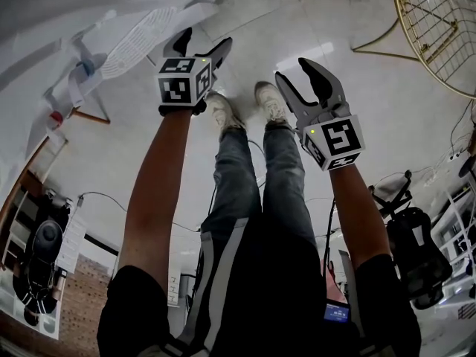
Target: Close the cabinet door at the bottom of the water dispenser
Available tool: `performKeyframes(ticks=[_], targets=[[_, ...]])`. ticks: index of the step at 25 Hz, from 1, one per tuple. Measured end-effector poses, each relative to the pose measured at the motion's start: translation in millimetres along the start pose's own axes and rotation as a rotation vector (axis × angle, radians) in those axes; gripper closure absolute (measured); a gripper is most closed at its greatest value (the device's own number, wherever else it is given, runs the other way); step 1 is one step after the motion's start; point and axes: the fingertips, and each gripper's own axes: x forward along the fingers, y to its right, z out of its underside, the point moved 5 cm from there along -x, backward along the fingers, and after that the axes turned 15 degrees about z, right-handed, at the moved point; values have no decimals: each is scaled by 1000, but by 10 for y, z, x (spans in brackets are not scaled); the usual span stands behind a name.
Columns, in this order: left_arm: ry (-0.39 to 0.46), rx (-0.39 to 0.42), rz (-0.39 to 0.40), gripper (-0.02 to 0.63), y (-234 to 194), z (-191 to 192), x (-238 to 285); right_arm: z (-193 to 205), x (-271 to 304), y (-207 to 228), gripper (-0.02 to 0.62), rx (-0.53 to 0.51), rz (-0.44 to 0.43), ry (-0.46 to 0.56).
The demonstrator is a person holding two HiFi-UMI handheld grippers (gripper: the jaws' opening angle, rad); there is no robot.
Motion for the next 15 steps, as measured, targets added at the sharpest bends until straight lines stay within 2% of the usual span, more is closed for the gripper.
performKeyframes(ticks=[15], targets=[[17, 30, -46, 178, -43, -334, 258, -4, -117, 164, 383, 10, 31, 9]])
